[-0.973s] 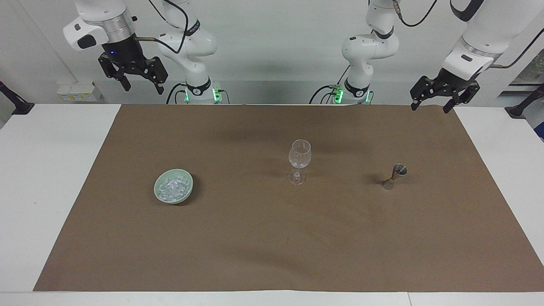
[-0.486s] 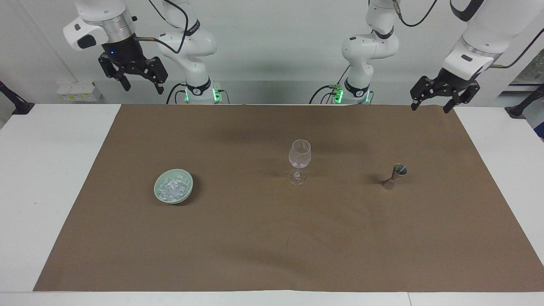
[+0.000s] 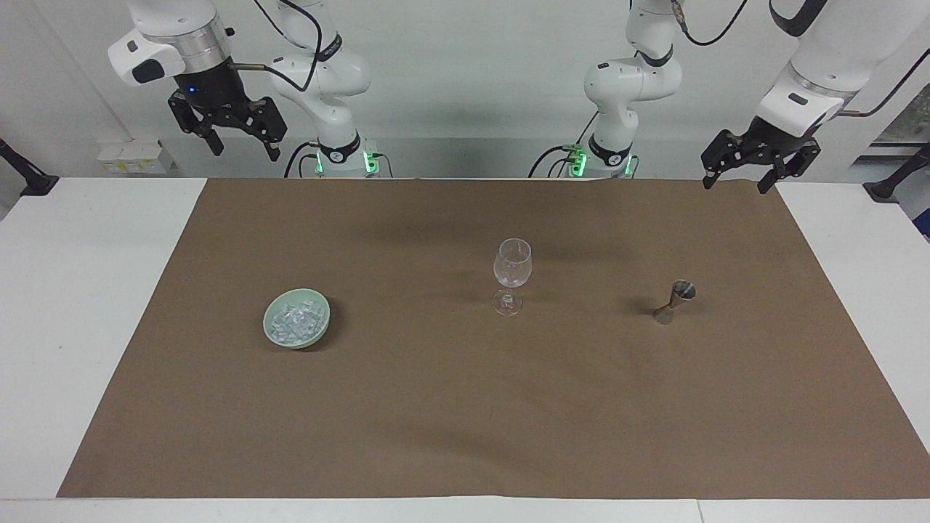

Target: Pour wine and add ice with both arms

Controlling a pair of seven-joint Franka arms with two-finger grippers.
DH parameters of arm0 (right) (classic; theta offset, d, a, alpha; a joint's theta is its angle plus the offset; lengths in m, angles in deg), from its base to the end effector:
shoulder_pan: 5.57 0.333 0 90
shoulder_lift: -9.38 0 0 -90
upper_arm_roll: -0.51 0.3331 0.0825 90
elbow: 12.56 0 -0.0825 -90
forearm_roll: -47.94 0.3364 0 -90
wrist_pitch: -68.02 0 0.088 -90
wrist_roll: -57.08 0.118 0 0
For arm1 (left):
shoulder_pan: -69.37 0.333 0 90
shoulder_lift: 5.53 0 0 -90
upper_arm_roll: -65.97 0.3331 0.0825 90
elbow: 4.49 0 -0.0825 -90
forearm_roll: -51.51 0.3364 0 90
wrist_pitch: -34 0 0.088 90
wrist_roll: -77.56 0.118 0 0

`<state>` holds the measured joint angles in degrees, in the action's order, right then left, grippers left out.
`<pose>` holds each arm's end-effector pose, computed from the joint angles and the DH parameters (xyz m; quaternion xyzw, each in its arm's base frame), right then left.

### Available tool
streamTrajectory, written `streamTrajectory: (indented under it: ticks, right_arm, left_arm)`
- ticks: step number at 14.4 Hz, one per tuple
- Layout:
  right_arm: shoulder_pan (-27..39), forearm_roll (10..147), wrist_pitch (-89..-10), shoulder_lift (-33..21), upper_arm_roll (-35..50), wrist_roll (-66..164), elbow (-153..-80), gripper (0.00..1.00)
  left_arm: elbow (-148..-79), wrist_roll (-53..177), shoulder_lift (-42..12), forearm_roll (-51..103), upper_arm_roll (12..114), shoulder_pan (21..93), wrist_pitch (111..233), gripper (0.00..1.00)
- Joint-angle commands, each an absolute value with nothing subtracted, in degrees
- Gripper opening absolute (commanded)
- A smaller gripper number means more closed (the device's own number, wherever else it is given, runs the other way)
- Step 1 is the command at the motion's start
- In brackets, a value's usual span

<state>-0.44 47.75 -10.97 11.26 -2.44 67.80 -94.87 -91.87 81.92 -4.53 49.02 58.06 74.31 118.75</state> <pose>0.4742 0.0170 0.6857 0.9971 -0.0747 -0.0124 0.0022 0.4909 -0.0317 0.6506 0.9975 -0.0656 -0.0141 0.0206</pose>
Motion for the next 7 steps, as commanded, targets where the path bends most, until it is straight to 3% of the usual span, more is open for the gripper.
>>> streamTrajectory:
  ticks: [1,7]
  right_arm:
    - [-1.2,48.7,-11.6,12.1,-2.3,66.7,-95.8,1.00]
    - [-1.2,48.7,-11.6,12.1,-2.3,66.7,-95.8,1.00]
  left_arm:
    - [-91.1,80.6,-5.0,48.4,58.1,74.6,118.9,1.00]
    - [-91.2,76.3,-6.8,48.8,58.2,74.4,118.9,1.00]
